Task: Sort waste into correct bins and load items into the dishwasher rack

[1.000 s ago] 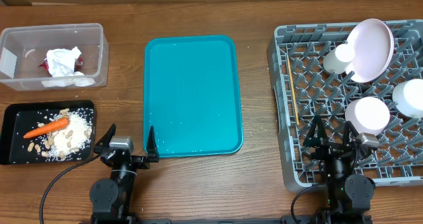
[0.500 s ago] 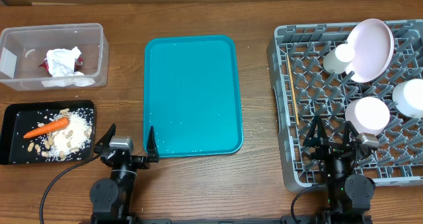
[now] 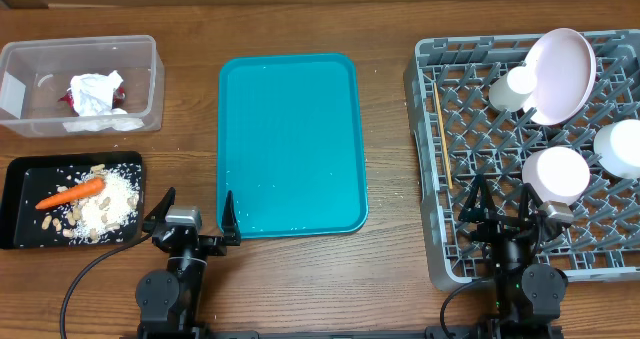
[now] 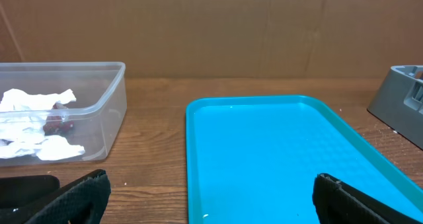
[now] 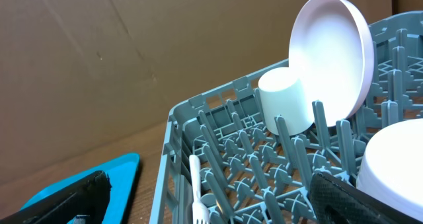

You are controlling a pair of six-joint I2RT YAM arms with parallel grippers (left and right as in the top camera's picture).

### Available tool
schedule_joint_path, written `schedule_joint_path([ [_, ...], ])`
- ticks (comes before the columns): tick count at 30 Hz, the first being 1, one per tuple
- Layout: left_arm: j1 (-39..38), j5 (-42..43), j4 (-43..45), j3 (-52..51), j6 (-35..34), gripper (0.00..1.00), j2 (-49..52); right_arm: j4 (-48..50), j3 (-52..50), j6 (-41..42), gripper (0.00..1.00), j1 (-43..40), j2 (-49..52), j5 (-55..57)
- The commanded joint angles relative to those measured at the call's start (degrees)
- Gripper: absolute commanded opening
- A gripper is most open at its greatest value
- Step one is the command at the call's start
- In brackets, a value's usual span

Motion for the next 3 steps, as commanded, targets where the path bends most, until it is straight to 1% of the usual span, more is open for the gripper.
schedule_joint_path([
  [1, 0.46, -0.83, -0.17, -0.2, 1.29, 1.0, -0.66, 0.28, -0.61, -0.35, 1.0, -0.15, -0.52, -0.07],
  [3, 0.46, -0.83, -0.17, -0.2, 1.29, 1.0, -0.66, 0.28, -0.61, -0.35, 1.0, -0.15, -0.52, -0.07],
])
